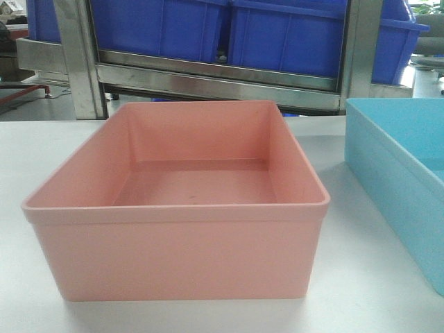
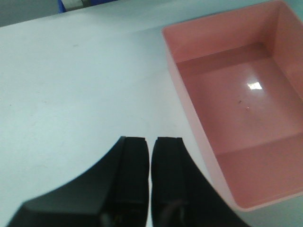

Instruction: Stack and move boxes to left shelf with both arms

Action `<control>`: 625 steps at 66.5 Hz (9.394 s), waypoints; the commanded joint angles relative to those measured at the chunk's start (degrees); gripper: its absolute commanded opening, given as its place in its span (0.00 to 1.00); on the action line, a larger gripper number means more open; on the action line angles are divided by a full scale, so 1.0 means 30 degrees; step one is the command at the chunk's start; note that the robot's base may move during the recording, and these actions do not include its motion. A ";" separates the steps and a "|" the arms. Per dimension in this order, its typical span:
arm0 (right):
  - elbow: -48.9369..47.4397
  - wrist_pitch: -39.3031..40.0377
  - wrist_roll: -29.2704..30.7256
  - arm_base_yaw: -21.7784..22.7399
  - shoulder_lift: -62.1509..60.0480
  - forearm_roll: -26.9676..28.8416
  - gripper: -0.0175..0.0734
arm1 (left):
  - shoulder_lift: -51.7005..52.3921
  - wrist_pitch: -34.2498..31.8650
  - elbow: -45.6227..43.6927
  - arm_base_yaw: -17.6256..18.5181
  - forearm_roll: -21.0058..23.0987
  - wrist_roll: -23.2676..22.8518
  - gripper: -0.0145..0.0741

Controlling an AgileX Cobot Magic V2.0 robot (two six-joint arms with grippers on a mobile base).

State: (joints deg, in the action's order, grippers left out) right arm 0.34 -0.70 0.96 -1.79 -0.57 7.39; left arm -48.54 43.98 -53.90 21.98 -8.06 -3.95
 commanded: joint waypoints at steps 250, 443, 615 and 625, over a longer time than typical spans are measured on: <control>-3.3783 -1.8628 -0.8407 -0.4788 2.9942 0.1421 0.25 | 0.4556 -0.7359 0.5043 0.0104 -0.0506 0.0016 0.15; -3.3841 -1.9721 -0.7466 -0.8012 3.5245 -0.2614 0.88 | 0.3605 -0.7277 0.4824 0.0104 0.0915 -0.0018 0.60; -2.7432 -1.3811 -0.6954 -0.9075 3.0505 -0.5475 0.25 | -1.0315 -0.1696 -0.5941 0.0374 0.5744 -0.2523 0.16; -2.5289 -1.2938 -0.7248 -0.9580 2.8392 -0.5496 0.25 | -0.8847 -0.1730 -0.4714 0.1177 0.5631 -0.2882 0.16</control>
State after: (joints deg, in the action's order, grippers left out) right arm -77.18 -45.26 -22.36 -31.33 90.38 0.00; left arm -81.69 39.14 -67.41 23.66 7.76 -16.68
